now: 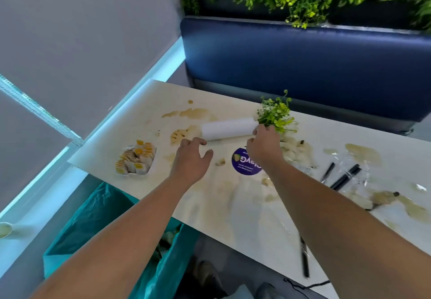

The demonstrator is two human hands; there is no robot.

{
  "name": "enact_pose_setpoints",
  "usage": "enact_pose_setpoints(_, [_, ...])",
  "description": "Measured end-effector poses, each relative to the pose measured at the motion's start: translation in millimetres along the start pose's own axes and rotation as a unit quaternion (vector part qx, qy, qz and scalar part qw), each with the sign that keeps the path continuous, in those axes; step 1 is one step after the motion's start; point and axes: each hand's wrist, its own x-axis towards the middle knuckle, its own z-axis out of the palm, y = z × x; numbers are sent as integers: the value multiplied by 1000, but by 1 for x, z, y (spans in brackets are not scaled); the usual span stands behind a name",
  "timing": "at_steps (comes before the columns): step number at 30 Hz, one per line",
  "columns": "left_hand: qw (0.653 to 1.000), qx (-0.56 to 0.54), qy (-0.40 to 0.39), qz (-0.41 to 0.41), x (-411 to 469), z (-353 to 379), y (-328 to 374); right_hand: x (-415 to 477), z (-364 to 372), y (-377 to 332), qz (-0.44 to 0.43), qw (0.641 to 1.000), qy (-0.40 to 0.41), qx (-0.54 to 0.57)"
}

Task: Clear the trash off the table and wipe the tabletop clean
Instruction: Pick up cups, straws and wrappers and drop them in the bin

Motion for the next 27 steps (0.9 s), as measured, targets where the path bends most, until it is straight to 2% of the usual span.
enact_pose_setpoints(12, [988, 41, -118, 87, -16, 108, 108, -27, -107, 165, 81, 991, -23, -100])
enact_pose_setpoints(16, [983, 62, -140, 98, -17, 136, 130, -40, -127, 210, 116, 989, -22, -91])
enact_pose_setpoints(27, [972, 93, -163, 138, -8, 180, 150, -43, -103, 261, 113, 983, -95, -112])
